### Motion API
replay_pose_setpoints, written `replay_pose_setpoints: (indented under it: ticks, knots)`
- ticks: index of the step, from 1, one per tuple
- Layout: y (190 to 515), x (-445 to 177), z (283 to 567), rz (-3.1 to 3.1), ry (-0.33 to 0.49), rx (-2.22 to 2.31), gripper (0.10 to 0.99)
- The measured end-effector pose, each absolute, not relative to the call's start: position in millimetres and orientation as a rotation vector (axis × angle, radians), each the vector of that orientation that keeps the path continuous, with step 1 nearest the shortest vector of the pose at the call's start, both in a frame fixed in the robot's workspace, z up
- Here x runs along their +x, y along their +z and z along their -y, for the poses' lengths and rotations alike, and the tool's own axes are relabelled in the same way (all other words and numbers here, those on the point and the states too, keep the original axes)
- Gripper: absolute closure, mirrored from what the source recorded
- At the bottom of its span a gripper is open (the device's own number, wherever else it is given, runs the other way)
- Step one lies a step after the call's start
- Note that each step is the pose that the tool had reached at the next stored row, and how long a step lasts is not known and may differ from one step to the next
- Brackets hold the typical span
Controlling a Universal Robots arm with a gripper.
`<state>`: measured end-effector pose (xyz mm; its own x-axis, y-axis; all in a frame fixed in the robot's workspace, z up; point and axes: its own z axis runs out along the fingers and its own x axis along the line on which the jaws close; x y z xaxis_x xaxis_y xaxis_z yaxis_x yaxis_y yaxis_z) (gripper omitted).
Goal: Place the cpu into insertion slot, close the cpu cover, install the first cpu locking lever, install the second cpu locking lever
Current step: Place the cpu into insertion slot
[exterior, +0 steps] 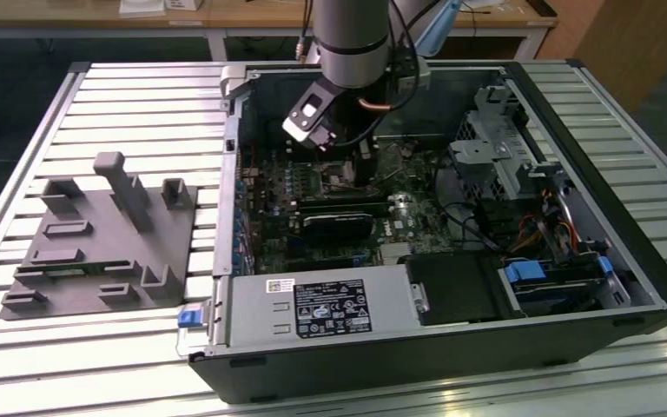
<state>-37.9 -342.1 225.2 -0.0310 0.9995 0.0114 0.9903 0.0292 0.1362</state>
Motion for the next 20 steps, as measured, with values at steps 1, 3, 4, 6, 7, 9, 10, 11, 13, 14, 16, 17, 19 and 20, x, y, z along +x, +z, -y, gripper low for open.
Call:
replay_pose_setpoints:
  ticks: [1, 3, 4, 6, 7, 9, 10, 11, 13, 14, 16, 17, 19, 20]
  knots:
    - [225, -38, 342, -2.190, 0.162, 2.123, 0.549]
    - [224, -39, 341, -2.192, 0.162, 2.122, 0.549]
    - [224, -39, 341, -2.193, 0.162, 2.121, 0.549]
    - [223, -39, 340, -2.194, 0.162, 2.119, 0.549]
    - [222, -40, 339, -2.196, 0.162, 2.118, 0.549]
    - [221, -40, 337, -2.198, 0.162, 2.115, 0.549]
    - [221, -41, 336, -2.200, 0.162, 2.113, 0.549]
    - [221, -41, 335, -2.202, 0.162, 2.112, 0.549]
    - [220, -41, 333, -2.205, 0.162, 2.107, 0.549]
    - [219, -41, 332, -2.207, 0.161, 2.105, 0.549]
    - [218, -42, 331, -2.209, 0.159, 2.102, 0.549]
    - [218, -42, 330, -2.209, 0.159, 2.101, 0.549]
    - [217, -44, 330, -2.208, 0.157, 2.101, 0.549]
    - [216, -44, 329, -2.208, 0.156, 2.100, 0.549]
